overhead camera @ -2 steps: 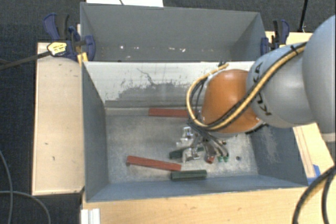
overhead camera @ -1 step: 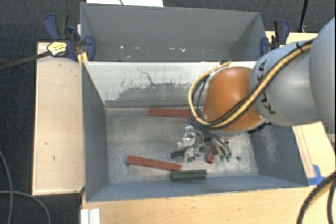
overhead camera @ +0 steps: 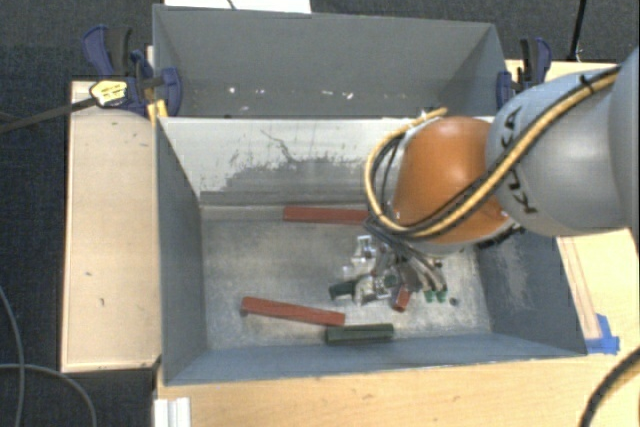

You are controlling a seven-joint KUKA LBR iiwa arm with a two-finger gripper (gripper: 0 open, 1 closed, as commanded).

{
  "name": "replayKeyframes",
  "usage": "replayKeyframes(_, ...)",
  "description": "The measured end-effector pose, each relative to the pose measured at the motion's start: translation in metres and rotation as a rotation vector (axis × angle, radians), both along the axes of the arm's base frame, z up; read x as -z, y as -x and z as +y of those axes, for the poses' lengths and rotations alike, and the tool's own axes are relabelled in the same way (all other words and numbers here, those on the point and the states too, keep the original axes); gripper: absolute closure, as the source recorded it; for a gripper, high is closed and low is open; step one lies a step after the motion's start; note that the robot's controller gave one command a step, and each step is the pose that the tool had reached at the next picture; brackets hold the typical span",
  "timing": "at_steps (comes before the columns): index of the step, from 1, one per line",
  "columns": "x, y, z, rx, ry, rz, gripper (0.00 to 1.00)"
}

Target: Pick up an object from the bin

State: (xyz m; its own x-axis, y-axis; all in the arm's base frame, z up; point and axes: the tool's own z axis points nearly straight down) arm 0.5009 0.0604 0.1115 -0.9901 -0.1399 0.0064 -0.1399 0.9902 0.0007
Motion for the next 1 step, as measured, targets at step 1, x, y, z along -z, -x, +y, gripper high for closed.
replayKeyframes(1,-0.0224,-0.0012,0.0001,0.001,0.0,-0.005,1.0)
